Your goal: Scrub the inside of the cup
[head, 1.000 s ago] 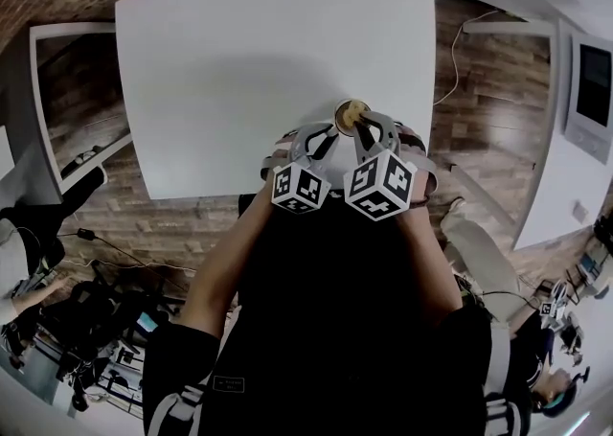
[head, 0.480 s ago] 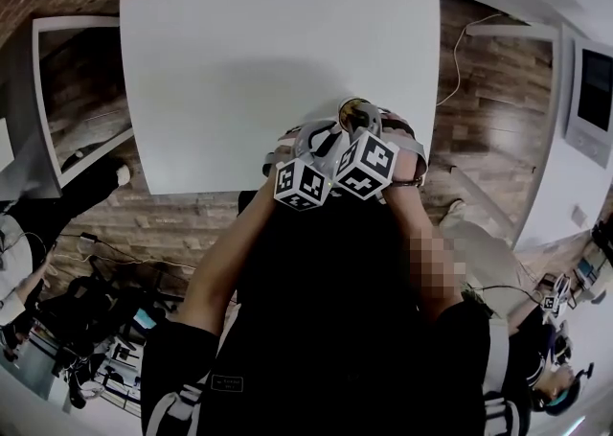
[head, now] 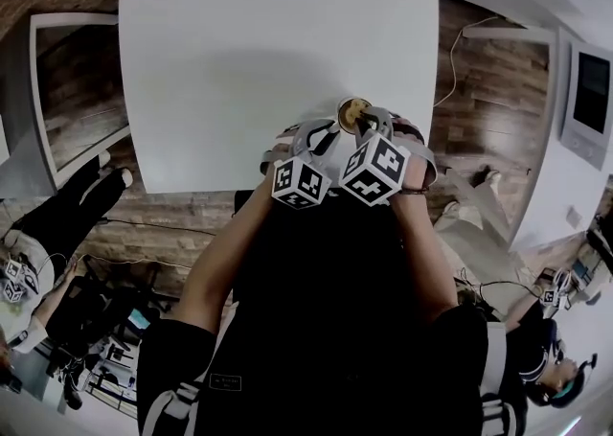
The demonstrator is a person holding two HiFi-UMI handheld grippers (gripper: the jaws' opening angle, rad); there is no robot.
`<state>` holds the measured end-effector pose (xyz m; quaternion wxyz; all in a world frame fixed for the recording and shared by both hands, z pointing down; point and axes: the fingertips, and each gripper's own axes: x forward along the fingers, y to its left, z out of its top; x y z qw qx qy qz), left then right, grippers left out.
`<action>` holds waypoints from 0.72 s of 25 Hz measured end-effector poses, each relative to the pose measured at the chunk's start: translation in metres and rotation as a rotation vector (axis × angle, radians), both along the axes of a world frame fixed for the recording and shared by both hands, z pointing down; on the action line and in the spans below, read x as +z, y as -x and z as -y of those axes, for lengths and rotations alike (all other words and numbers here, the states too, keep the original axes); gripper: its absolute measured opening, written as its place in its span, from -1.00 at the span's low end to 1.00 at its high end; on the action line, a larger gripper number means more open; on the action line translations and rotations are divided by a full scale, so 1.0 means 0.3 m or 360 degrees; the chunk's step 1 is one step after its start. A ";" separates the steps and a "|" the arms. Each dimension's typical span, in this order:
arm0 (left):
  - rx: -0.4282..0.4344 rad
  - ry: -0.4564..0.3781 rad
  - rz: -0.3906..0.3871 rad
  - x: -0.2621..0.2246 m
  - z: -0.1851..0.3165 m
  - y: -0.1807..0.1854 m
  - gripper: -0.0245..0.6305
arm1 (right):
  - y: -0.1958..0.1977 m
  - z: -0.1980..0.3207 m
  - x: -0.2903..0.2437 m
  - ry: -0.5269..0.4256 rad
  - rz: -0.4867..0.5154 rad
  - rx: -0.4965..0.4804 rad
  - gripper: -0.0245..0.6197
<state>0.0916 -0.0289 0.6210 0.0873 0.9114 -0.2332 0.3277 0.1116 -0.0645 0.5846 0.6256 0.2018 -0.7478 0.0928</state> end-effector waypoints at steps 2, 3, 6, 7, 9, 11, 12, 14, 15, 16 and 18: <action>0.0006 0.0000 0.0001 0.000 -0.002 -0.001 -0.70 | 0.008 0.003 0.045 0.0048 -0.0015 -0.0011 -0.82; 0.0009 0.0000 0.0002 0.000 -0.002 -0.001 -0.70 | 0.012 0.002 0.063 0.0069 -0.0020 -0.0018 -0.82; 0.0014 -0.0003 0.0007 0.001 0.004 -0.001 -0.70 | 0.018 -0.002 0.099 0.0120 -0.0011 -0.0016 -0.82; 0.0016 -0.0003 0.0008 0.002 0.005 -0.002 -0.70 | 0.019 -0.005 0.102 0.0141 0.0001 -0.0006 -0.82; 0.0017 -0.0003 0.0008 0.003 0.008 -0.003 -0.70 | 0.025 -0.014 0.098 0.0203 0.0042 0.0020 -0.82; 0.0017 -0.0004 0.0011 0.003 0.008 -0.003 -0.70 | 0.033 -0.028 0.087 0.0266 0.0095 0.0047 -0.82; 0.0017 -0.0004 0.0013 0.004 0.007 -0.003 -0.70 | 0.033 -0.035 0.079 0.0289 0.0120 0.0059 -0.82; 0.0020 -0.0003 0.0017 0.005 0.007 -0.004 -0.70 | 0.034 -0.044 0.056 0.0315 0.0174 0.0082 -0.82; 0.0022 -0.0002 0.0018 0.005 0.007 -0.003 -0.70 | 0.037 -0.047 0.041 0.0320 0.0201 0.0094 -0.82; 0.0023 0.0000 0.0018 0.005 0.006 0.001 -0.70 | 0.042 -0.051 0.024 0.0323 0.0228 0.0105 -0.82; 0.0025 0.0005 0.0015 0.006 0.004 0.009 -0.70 | 0.054 -0.056 -0.010 0.0329 0.0281 0.0130 -0.82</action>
